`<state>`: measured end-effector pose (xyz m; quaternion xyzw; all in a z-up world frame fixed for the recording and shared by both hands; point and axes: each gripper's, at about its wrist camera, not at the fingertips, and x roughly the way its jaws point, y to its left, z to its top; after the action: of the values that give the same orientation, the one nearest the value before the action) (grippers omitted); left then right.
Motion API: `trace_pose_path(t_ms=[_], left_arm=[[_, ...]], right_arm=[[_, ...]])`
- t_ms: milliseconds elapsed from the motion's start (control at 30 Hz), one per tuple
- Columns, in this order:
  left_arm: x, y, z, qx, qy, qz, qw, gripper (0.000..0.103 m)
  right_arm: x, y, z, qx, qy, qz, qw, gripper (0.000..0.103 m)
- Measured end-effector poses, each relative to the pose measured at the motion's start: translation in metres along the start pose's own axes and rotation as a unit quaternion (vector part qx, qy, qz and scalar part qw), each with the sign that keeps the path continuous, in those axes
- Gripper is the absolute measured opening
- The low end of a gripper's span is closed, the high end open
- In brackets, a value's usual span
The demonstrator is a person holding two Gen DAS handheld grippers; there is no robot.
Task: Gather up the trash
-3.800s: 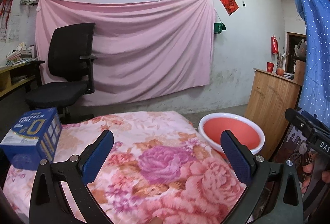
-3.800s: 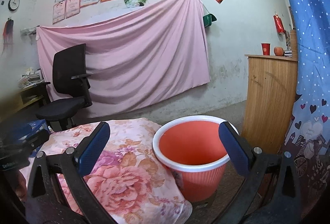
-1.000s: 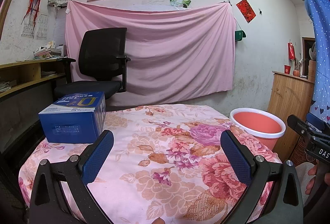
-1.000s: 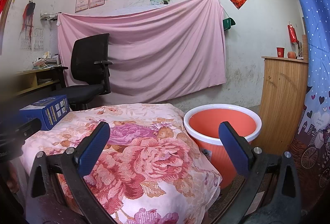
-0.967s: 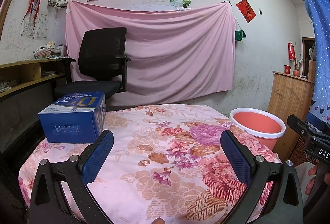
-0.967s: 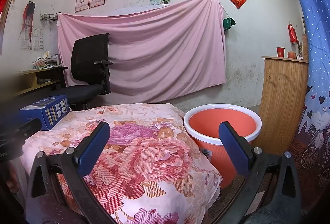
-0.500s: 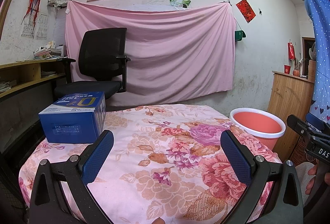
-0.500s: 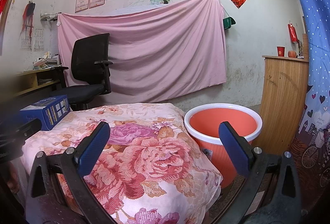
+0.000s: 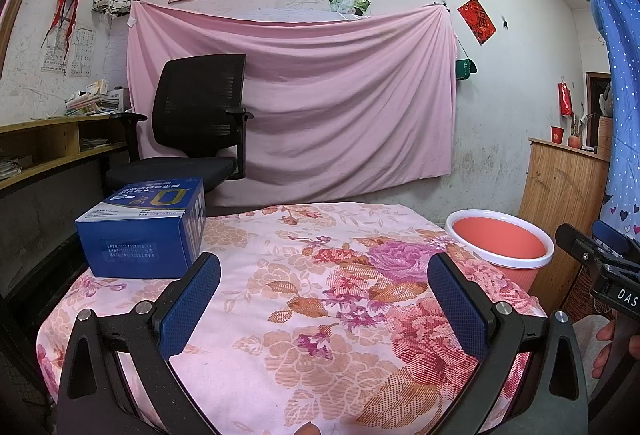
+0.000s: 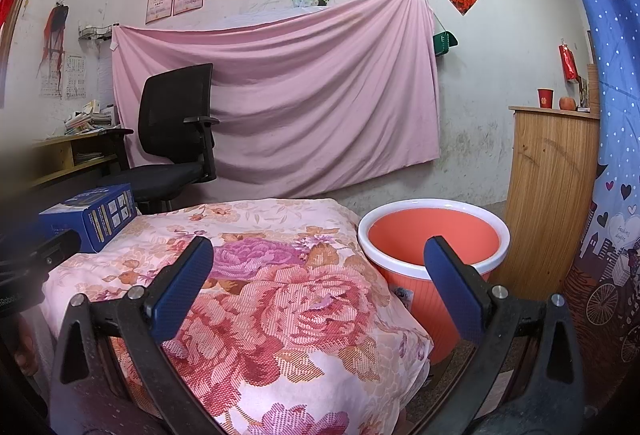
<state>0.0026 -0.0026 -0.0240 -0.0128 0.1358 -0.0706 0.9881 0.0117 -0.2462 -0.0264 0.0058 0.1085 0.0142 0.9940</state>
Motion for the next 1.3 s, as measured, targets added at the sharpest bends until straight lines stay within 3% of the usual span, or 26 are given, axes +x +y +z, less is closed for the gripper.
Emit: trace_pose_path(t_ms=[1300], left_arm=[[-0.0021, -0.0049, -0.0021, 0.001, 0.001, 0.009, 1.0000, 0.102]], right_arm=[[-0.0011, 0.0028, 0.0007, 0.002, 0.002, 0.000, 1.000, 0.103]])
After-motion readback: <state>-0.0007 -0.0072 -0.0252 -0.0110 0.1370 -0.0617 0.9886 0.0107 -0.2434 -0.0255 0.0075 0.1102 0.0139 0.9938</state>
